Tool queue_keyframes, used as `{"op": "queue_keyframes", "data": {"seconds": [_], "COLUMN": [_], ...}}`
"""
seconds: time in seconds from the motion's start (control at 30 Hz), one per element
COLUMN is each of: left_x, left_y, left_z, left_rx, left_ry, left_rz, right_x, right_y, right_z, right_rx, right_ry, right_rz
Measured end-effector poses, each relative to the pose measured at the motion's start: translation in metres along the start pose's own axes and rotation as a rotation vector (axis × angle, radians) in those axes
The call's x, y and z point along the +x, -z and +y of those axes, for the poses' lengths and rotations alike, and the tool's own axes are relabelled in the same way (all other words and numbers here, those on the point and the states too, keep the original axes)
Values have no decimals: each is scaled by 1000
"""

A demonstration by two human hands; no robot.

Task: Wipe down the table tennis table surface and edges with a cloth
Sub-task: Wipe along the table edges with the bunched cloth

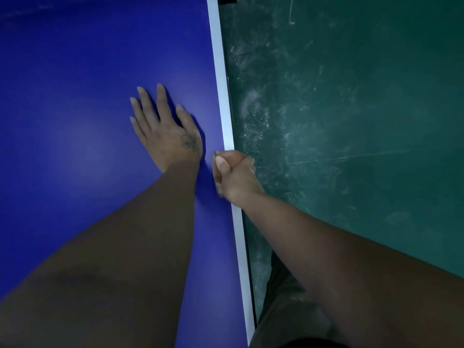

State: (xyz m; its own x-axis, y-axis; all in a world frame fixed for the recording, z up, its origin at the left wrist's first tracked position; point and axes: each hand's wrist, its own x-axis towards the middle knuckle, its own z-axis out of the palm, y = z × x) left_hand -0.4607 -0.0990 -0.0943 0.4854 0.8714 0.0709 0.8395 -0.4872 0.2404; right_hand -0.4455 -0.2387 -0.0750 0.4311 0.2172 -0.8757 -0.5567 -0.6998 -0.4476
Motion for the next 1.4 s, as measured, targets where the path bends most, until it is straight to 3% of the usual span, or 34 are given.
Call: {"op": "queue_keyframes", "data": {"seconds": [0.4, 0.53, 0.67, 0.83, 1.2, 1.4], "left_x": [4, 4, 4, 4, 4, 4], "left_y": [-1, -1, -1, 0, -3, 0], "left_z": [2, 1, 1, 0, -1, -1], "left_rx": [-22, -14, -4, -4, -43, -33], "left_ry": [7, 7, 4, -2, -13, -8], "left_rz": [1, 13, 9, 5, 52, 29], "right_x": [63, 53, 32, 9, 30, 44], "right_y": [24, 30, 23, 8, 17, 25], "right_z": [-128, -119, -60, -15, -71, -112], "right_rx": [156, 231, 80, 63, 29, 155], "right_ry": [65, 80, 91, 94, 67, 55], "right_rz": [43, 8, 13, 33, 54, 37]}}
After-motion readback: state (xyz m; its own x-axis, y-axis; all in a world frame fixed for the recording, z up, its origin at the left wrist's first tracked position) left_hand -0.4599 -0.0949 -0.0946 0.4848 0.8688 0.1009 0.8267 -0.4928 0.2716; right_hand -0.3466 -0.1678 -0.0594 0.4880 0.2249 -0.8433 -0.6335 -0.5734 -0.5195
